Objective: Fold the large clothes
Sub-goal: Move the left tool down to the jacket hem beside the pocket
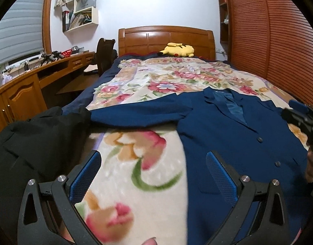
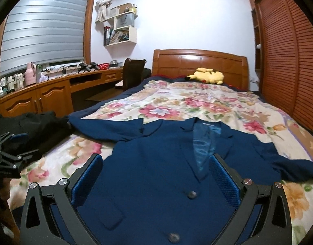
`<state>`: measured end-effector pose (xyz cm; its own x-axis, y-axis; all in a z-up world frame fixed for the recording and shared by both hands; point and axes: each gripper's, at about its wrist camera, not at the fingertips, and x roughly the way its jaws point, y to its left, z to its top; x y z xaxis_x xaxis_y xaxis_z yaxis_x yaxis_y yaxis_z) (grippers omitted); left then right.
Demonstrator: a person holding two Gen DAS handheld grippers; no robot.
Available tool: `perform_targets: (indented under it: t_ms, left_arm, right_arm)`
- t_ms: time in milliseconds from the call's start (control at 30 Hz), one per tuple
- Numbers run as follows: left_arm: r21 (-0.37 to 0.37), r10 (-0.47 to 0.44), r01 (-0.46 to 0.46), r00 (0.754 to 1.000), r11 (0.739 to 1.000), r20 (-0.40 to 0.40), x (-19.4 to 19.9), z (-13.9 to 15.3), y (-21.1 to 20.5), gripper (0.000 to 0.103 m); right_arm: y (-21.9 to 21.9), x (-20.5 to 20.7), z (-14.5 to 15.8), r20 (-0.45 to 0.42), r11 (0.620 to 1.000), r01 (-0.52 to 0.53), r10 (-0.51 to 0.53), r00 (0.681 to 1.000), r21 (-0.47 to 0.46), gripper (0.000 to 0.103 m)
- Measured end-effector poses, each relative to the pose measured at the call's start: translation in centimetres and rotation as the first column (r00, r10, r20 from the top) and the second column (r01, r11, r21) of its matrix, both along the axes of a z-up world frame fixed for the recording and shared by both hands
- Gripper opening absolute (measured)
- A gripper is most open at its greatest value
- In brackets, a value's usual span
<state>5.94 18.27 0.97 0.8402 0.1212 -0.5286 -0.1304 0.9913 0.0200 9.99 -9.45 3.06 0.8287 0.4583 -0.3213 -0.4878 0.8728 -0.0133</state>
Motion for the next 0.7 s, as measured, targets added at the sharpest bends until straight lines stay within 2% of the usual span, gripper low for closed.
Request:
perform_targets:
  t_ms: [133, 400, 700]
  left_arm:
    - [-0.019, 0.009, -0.009, 1.0, 1.0, -0.03, 2.9, -0.1, 1.5, 0.098]
    - [-0.068, 0.042, -0.051, 0.991, 0.996, -0.127, 9.1, -2.2, 4.3, 0.085]
    - [-0.097, 0.113, -0.135, 0.972, 0.986, -0.206, 15.0, -4.5, 7.2, 0.083]
  right_arm:
    - [1.0, 1.4, 0.3, -0.006, 0.999, -0.024, 0.023, 1.0, -0.027, 0.103]
    - [1.8, 3.9, -0.4, -0.021, 0.994, -0.065, 0.063, 0.998, -0.087, 0.103]
    - [2.7, 6.2, -1.9, -0.069, 0.981, -0.09, 0.079, 0.994, -0.172, 0.103]
